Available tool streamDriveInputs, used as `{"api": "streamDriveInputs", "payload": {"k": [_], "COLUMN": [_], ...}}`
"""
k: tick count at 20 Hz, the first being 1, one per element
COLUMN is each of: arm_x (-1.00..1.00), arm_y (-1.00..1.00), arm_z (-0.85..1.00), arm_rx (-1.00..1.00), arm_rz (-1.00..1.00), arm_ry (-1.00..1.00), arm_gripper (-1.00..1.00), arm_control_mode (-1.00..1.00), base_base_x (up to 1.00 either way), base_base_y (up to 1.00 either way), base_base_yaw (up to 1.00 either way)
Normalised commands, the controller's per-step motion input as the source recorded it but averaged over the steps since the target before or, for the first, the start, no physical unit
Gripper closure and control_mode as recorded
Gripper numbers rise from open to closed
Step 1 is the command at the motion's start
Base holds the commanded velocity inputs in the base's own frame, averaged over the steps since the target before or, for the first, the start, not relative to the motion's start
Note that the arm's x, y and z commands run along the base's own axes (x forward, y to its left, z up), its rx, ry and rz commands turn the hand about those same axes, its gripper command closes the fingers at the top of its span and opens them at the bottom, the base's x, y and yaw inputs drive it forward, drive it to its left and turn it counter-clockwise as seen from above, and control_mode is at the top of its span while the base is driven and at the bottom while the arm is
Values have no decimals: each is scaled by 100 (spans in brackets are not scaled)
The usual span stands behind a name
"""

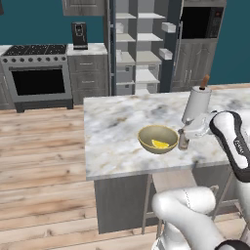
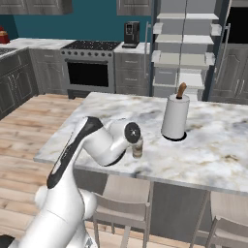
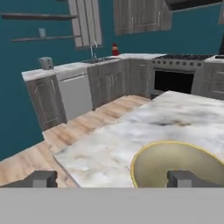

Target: There is a bowl on the dining counter. Grab a lemon wedge from the fridge and place it in the bowl. Then get the liquor bottle and glass cup from the cabinet and place them next to the bowl.

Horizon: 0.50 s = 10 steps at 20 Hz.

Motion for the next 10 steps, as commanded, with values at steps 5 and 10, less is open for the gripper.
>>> {"api": "streamDriveInputs", "payload": {"k": [5,10], "arm_x": [-48,-67], "arm_y": [63,30], "arm_z": [21,34], "arm_rx": [-3,0], "arm_rz": [-41,-40], "arm_ry": [17,13], "arm_gripper": [-100,-100], "arm_control_mode": [-100,-100], "base_base_x": [0,0], "base_base_y": [0,0], "base_base_yaw": [0,0]}}
